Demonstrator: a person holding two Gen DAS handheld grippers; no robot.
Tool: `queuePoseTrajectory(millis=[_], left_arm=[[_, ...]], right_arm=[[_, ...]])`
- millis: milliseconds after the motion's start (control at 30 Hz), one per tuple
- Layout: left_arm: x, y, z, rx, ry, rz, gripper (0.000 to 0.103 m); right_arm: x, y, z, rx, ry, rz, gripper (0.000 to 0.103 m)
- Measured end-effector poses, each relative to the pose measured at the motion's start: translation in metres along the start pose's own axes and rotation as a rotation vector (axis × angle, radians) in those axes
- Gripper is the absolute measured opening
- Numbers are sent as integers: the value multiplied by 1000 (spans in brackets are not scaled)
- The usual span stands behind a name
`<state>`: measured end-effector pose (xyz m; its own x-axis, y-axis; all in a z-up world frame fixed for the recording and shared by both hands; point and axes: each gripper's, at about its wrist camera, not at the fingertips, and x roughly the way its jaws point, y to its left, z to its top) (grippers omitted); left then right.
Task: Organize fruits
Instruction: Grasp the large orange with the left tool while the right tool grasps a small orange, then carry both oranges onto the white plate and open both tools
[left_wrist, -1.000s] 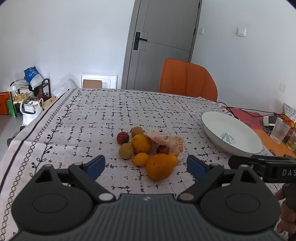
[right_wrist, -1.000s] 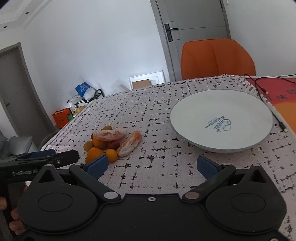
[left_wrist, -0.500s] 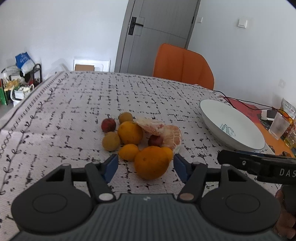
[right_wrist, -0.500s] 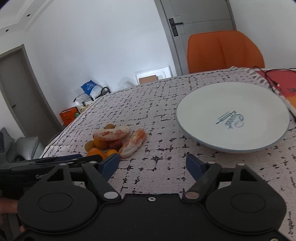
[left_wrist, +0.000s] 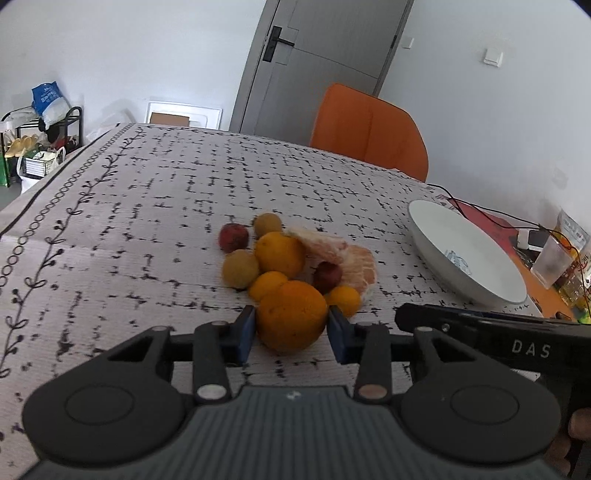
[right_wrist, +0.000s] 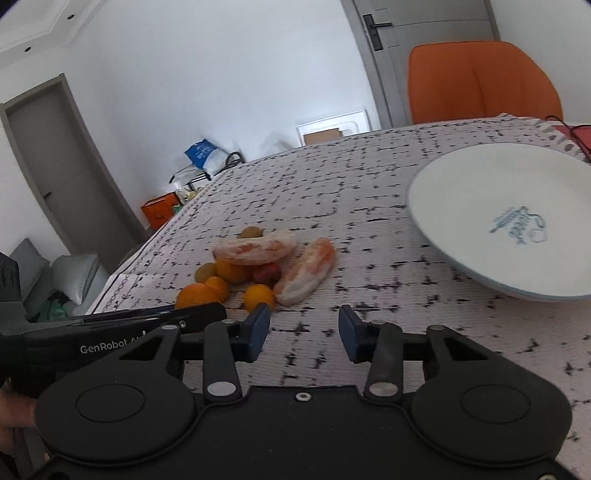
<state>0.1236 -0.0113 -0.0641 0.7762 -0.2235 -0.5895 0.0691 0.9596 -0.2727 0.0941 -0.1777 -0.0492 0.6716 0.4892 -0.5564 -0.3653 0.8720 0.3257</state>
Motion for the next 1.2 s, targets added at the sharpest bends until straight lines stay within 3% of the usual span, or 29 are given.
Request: queuePoseTrajectory(millis=[567, 600, 633, 667, 833, 1200], left_arm=[[-23, 33, 2, -46, -34, 63, 40], [-23, 34, 2, -48, -35, 67, 40], [-24, 35, 3, -49, -35, 68, 40], [-25, 36, 3, -52, -37, 68, 40], [-28, 32, 3, -35, -48, 72, 40], [-23, -1, 8, 21, -53, 26, 40]], right_arm=[[34, 26, 6, -34, 31, 44, 36], [35, 27, 6, -40, 29, 45, 34], [36, 29, 5, -50, 28, 44, 20], [38, 29, 5, -53, 30, 43, 19], [26, 25, 4, -36, -6, 65, 18], [-13, 0, 6, 9, -80, 24, 18]])
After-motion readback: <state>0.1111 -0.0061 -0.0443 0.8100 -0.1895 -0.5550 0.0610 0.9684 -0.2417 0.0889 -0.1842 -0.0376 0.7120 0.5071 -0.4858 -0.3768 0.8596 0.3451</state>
